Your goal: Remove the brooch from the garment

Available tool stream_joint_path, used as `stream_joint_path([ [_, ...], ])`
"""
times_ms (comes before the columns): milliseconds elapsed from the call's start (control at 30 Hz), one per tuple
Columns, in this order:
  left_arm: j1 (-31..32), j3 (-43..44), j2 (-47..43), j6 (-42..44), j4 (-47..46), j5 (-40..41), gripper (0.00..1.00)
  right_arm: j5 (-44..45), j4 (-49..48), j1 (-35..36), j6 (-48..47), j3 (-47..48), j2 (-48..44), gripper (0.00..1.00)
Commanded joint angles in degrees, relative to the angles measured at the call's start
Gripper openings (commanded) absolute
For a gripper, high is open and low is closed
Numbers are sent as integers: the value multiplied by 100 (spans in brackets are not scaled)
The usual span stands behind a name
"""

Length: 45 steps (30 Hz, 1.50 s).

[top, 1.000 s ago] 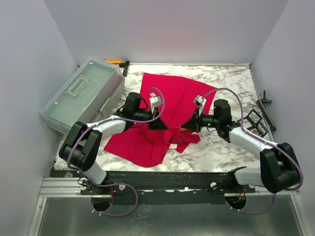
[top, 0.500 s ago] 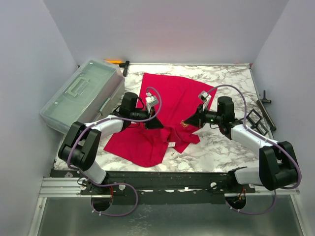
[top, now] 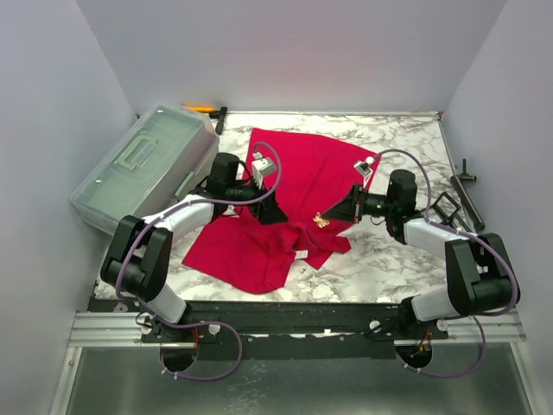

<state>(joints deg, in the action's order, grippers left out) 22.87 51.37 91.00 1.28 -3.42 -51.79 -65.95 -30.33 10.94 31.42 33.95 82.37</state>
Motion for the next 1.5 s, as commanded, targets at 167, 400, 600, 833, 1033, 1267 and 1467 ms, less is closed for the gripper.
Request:
stream_joint_path([
  [167,345,535,-254,-1257,3,-1105,82,-489,-1616,-24,1882,-373,-161,1],
  [400,891,608,1,-1502,-77,-1356,62,-519,-1945,-24,2094,-549,-325,1],
  [600,1194,715,207,-1772,-289,-1378,48,-543,-1863,-22,1968,-643,-525,1],
  [833,1281,756,416,-2214,-764,-1401,43,-605,-1684,-22,1762,-698,-681,1],
  [1033,1281,818,404,-2420,-994,-1490,43,-640,-1572,-22,1617,-730,-762,1],
  [1267,1289,873,470,-2636,-1224,-1479,42,-690,-1615,-22,1603,-794,-845,1],
  [1467,1338,909,541,-2736,-1343,-1531,30,-708,-1644,-26,1595,-808,-871,1],
])
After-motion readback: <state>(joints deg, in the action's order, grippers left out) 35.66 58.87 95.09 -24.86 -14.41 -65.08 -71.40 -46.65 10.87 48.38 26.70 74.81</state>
